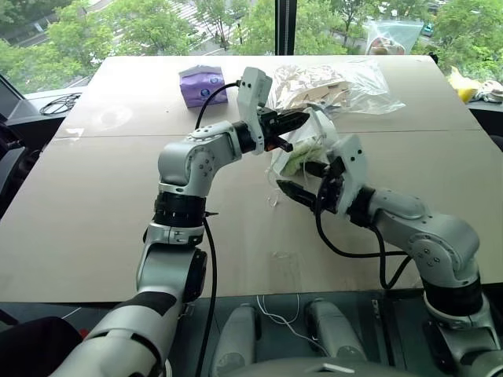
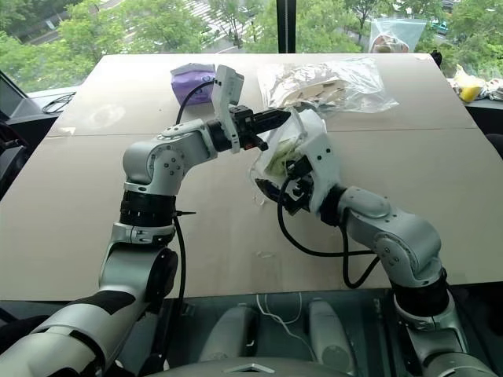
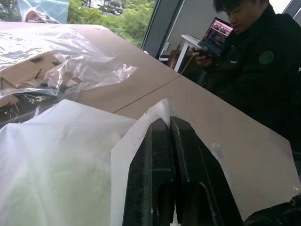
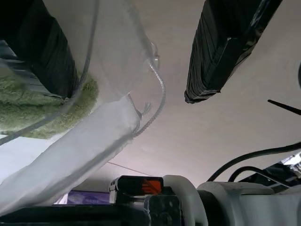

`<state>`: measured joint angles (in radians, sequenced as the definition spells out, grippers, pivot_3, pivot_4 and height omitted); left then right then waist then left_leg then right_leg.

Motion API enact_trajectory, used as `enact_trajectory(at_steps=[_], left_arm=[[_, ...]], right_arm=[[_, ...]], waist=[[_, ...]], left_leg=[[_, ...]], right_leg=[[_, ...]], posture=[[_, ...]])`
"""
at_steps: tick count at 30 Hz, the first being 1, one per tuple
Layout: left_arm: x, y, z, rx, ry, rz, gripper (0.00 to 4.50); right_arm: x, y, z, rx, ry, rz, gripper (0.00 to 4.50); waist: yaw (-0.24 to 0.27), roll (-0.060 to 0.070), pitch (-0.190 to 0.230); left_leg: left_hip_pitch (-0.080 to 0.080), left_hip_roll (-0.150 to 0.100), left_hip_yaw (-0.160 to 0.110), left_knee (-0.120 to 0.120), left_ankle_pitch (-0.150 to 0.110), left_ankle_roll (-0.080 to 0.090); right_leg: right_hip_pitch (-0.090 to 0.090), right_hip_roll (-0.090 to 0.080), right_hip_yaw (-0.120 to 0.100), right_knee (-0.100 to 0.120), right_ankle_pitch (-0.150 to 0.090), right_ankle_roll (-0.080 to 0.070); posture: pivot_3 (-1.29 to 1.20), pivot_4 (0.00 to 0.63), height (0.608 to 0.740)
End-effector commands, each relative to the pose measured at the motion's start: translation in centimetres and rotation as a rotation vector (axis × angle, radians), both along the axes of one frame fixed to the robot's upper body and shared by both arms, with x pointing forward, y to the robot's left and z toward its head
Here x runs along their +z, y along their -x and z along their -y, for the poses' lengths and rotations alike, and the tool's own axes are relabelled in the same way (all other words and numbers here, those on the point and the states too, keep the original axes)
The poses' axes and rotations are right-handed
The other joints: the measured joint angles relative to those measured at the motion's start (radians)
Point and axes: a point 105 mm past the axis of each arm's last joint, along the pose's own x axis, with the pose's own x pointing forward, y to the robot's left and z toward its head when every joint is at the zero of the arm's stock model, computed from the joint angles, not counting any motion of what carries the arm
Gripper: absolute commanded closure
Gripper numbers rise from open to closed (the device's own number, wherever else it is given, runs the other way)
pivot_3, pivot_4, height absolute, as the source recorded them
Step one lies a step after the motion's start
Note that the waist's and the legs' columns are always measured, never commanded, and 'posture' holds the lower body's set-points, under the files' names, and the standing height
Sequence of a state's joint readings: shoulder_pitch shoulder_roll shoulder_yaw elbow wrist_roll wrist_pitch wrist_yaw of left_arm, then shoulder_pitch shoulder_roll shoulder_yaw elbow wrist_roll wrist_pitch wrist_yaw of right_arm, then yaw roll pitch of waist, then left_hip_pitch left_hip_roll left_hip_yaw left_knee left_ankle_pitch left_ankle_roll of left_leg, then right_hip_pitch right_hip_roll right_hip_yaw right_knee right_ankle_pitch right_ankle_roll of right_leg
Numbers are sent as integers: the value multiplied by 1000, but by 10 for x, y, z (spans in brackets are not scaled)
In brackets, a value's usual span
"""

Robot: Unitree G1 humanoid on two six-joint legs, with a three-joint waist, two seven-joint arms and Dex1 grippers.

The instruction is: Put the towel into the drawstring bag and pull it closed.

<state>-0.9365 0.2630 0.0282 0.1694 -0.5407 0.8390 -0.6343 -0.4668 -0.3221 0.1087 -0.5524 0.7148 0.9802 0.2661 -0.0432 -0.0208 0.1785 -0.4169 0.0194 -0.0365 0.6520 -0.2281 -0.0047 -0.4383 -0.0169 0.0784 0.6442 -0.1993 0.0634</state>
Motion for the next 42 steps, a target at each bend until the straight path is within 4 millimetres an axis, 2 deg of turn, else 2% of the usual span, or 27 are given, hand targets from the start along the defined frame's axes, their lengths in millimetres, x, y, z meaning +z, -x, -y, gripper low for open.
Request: enact_trajectory(at_steps=[1, 2, 3, 8, 9, 13, 20, 23, 26, 28, 29, 31, 34, 36, 38, 42], left_arm=[[11, 6, 3, -19, 11, 50, 4500], [11, 6, 3, -19, 11, 50, 4500], [11, 6, 2, -16, 13, 49, 4500], [9, 2, -3, 9, 20, 39, 4500], [9, 2, -4, 10, 20, 39, 4500], [7, 1, -4, 8, 18, 35, 4500], [2, 2, 1, -7, 8, 25, 4500], [-2, 5, 2, -31, 14, 0, 4500], [1, 18, 4, -125, 74, -21, 4500], [1, 30, 3, -195, 56, 0, 3953], [5, 31, -2, -188, 68, 18, 3754], [18, 25, -20, -135, 101, 94, 2890], [42, 12, -79, -28, 154, 135, 1553], [46, 12, -109, -6, 159, 118, 1553], [34, 19, -123, -25, 98, 75, 1553], [-29, 33, -127, -50, -147, -25, 1553]], right_arm=[[35, 11, -5, 90, -219, 33, 1224], [43, 14, -4, 107, -297, 25, 1467], [52, 17, -1, 126, -380, 13, 1904], [76, 33, 22, 223, -662, -33, 4315], [81, 36, 27, 235, -712, -35, 4422], [99, 34, 47, 211, -889, -27, 4422], [111, 25, 66, 145, -1054, -38, 4422], [111, 11, 78, 51, -1135, -64, 4422], [106, 4, 76, 9, -1131, -90, 4422], [103, -1, 74, -22, -1135, -111, 4500], [101, -4, 74, -38, -1141, -120, 4500], [100, -7, 74, -57, -1155, -132, 4500], [100, -11, 72, -79, -1160, -142, 4500], [100, -12, 71, -82, -1161, -148, 4500], [99, -13, 69, -82, -1158, -152, 4500], [100, -14, 68, -82, -1158, -154, 4500]], waist=[[0, 0, 0], [0, 0, 0], [1, 0, 0], [3, 0, 0], [2, 0, 0], [-2, 0, 0], [-1, 0, 0], [-1, 0, 0], [-1, 0, 0], [-3, 0, 0], [-5, 0, 0], [-3, 0, 0], [-11, 0, 0], [-21, 0, 0], [-24, 1, 0], [-19, 2, -1]], left_leg=[[0, 0, 0, 0, 0, 0], [0, 0, 0, 0, 0, 0], [0, 0, -1, 0, 0, 0], [0, 0, 0, 0, 0, 0], [0, 0, 0, 0, 0, 0], [1, 0, -1, 0, 0, 0], [1, 1, 0, 0, 0, 0], [1, 1, 0, 0, 0, 0], [2, 1, 0, 0, 0, 0], [1, 1, 0, 0, 0, 0], [1, 1, 0, 0, 0, 0], [1, 1, 0, 0, 0, 0], [2, 2, 0, 0, 0, 0], [2, 2, 0, 0, 0, 0], [2, 2, 0, 0, 0, 0], [2, 1, 1, -2, 0, 0]], right_leg=[[0, 0, 0, 0, 0, 0], [0, 0, 0, 0, 0, 0], [0, 0, 0, 0, 0, 0], [1, -1, -1, 0, 0, 0], [1, -1, 0, 0, 0, 0], [1, 0, -1, 1, 0, 0], [1, 1, 0, 2, 0, 0], [1, 1, 0, 2, 0, 0], [1, 1, 0, 2, 0, 0], [1, 1, 0, 2, 0, 0], [1, 1, 0, 2, 0, 0], [0, 1, 0, 2, 0, 0], [0, 1, 0, 2, 0, 0], [0, 2, 0, 3, 0, 0], [0, 2, 0, 3, -1, 0], [0, -1, 0, 2, 0, -1]], posture=[[0, 150, 740], [0, 150, 740], [0, 150, 740], [0, 150, 740], [0, 150, 740], [0, 150, 740], [0, 150, 740], [0, 150, 740], [0, 150, 740], [0, 150, 740], [0, 150, 740], [0, 150, 740], [0, 150, 740], [0, 150, 740], [0, 150, 740], [0, 150, 740]])
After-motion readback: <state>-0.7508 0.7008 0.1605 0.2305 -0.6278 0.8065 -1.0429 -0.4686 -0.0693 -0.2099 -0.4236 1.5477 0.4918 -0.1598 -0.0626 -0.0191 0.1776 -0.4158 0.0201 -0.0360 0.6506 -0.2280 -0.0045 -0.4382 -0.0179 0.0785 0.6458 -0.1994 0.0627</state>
